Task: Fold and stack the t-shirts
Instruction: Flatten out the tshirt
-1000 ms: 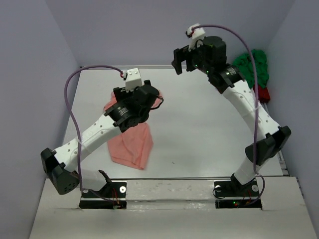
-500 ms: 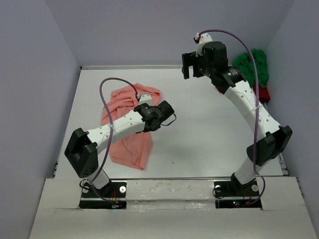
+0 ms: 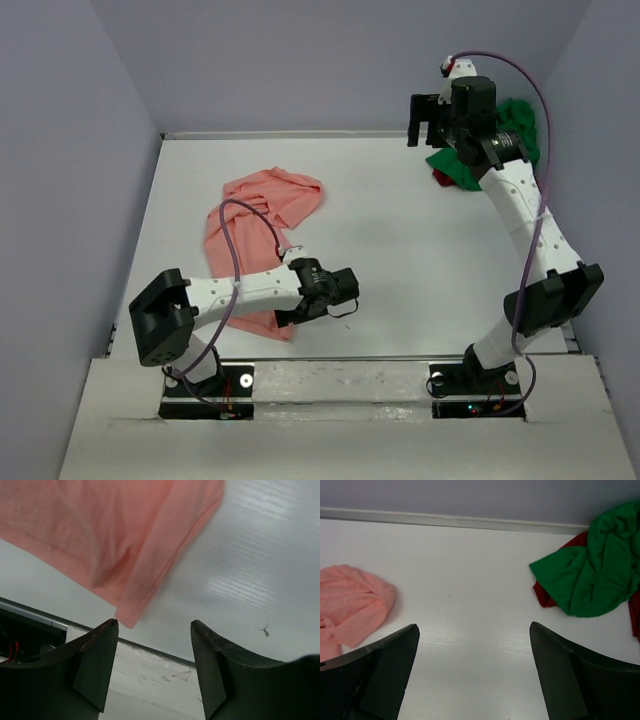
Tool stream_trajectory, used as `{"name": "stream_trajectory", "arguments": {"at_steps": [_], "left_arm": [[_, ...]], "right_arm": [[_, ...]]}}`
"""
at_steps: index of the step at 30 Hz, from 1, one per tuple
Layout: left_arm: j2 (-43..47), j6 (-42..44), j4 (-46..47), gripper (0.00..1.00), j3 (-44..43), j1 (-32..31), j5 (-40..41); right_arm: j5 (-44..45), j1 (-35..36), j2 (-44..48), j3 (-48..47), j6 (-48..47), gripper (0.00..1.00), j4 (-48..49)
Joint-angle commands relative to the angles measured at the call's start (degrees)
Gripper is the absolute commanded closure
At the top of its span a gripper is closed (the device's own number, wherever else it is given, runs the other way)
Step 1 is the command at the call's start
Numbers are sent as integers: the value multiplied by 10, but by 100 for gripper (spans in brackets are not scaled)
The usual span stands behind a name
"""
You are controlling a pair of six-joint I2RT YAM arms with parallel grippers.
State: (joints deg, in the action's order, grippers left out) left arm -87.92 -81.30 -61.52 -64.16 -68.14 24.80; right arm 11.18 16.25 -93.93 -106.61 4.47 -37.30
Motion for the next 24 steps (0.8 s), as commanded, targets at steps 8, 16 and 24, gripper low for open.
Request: {"name": "stream_trajectory", "arguments": {"at_steps": [8, 16, 24], "left_arm": [[-31, -94, -32, 32, 58, 18, 4], [-59, -91, -20, 33, 63, 9, -19], [-66, -80, -4, 58, 68, 6, -33]], "right_arm": [[-76, 5, 140, 83, 31, 3, 53], [-77, 5, 162, 85, 23, 3, 60], [-80, 5, 162, 89, 19, 2, 63]]}}
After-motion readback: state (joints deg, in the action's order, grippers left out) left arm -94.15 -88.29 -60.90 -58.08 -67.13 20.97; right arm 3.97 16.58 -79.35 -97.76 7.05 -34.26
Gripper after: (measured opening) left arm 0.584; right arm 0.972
